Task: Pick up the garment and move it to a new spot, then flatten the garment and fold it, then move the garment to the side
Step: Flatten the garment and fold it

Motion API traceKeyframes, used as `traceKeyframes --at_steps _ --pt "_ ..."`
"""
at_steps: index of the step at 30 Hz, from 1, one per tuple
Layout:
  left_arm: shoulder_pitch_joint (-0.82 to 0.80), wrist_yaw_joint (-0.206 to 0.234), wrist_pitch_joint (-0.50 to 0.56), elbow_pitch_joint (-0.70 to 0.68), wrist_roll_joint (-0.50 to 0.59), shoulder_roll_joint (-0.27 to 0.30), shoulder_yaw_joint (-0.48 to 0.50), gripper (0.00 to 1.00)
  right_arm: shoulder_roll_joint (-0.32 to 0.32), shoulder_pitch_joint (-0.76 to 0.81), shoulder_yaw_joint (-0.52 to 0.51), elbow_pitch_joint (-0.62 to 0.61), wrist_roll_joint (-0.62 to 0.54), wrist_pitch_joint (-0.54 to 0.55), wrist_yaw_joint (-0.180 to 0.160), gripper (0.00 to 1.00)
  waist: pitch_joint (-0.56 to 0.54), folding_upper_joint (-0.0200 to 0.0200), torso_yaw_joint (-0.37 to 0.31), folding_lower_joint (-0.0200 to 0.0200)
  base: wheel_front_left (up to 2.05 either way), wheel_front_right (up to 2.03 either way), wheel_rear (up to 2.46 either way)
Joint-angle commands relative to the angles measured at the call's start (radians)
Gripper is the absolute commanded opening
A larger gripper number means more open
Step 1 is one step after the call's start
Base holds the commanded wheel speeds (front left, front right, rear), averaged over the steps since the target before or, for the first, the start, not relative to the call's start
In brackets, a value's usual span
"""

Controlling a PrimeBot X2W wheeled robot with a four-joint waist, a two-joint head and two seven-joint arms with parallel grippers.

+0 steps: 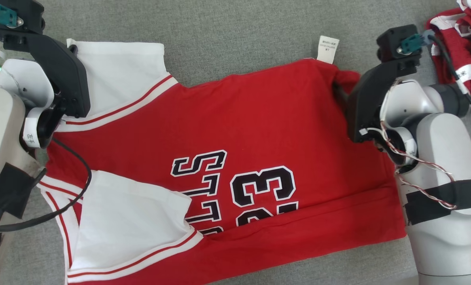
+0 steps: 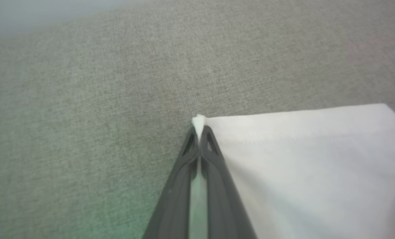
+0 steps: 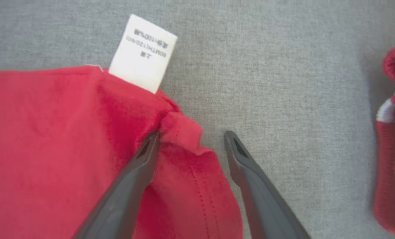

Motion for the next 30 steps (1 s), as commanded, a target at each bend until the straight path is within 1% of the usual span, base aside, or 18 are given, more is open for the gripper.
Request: traceKeyframes --at_steps 1,2,3,4,5,6,7,10,16,21,23,27,30 --pt "0.031 0.010 0.016 0.009 -0.010 0.012 -0.005 0.00 0.006 0.025 0.036 0.013 0.021 -0.007 0.003 1.00 0.003 0.0000 -0.001 0.0001 0.00 0.00 0.00" --pt "0.032 0.010 0.017 0.007 -0.012 0.013 -0.006 0.00 0.000 0.022 0.043 0.013 0.028 -0.014 0.003 0.89 0.004 0.0000 -0.001 0.0001 0.00 0.00 0.00" --pt "0.032 0.010 0.017 0.006 -0.013 0.014 -0.006 0.00 -0.008 0.015 0.045 0.012 0.028 -0.025 0.003 0.50 0.004 0.0000 0.000 0.0001 0.00 0.00 0.00" --pt "0.032 0.010 0.017 0.005 -0.014 0.014 -0.006 0.00 -0.017 0.005 0.046 0.010 0.022 -0.043 0.003 0.06 0.004 0.0000 0.000 0.0001 0.00 0.00 0.00" --pt "0.030 0.010 0.010 0.003 -0.012 0.015 -0.006 0.00 -0.024 -0.006 0.040 0.008 0.012 -0.065 0.002 0.00 0.004 0.0000 0.000 0.0001 0.00 0.00 0.00" --pt "0.029 0.010 0.003 0.001 -0.010 0.016 -0.005 0.00 -0.029 -0.014 0.033 0.009 0.003 -0.087 0.002 0.00 0.003 0.0000 0.000 0.0001 0.00 0.00 0.00" --pt "0.029 0.010 0.003 0.001 -0.010 0.016 -0.005 0.00 -0.029 -0.014 0.033 0.009 0.003 -0.087 0.002 0.00 0.003 0.0000 0.000 0.0001 0.00 0.00 0.00" --pt "0.021 0.009 -0.039 -0.010 -0.012 0.008 0.005 0.00 -0.025 -0.033 0.016 0.023 -0.027 -0.166 0.002 0.00 -0.004 0.0000 0.002 0.0001 0.00 0.00 0.00" --pt "0.016 0.004 -0.089 -0.008 -0.005 0.005 0.008 0.00 -0.019 -0.039 -0.006 0.051 -0.061 -0.247 0.002 0.00 -0.019 0.0000 0.003 0.0001 0.00 0.00 0.00" --pt "0.021 -0.003 -0.179 -0.026 -0.025 -0.011 0.035 0.00 -0.012 -0.032 -0.032 0.061 -0.081 -0.332 0.002 0.00 -0.032 0.0000 0.013 0.0001 0.00 0.00 0.00" --pt "0.045 -0.019 -0.219 -0.041 -0.043 -0.018 0.049 0.00 -0.011 -0.010 -0.041 0.060 -0.075 -0.353 0.002 0.00 -0.043 0.0000 0.021 0.0001 0.00 0.00 0.00" --pt "0.119 -0.076 -0.305 -0.102 -0.140 -0.055 0.101 0.00 -0.033 0.046 -0.062 0.037 -0.054 -0.394 0.002 0.00 -0.074 0.0000 0.047 0.0001 0.00 0.00 0.00" --pt "0.194 -0.105 -0.368 -0.166 -0.206 -0.064 0.146 0.00 -0.051 0.100 -0.074 0.013 -0.037 -0.436 0.002 0.00 -0.104 0.0000 0.067 0.0001 0.00 0.00 0.00"
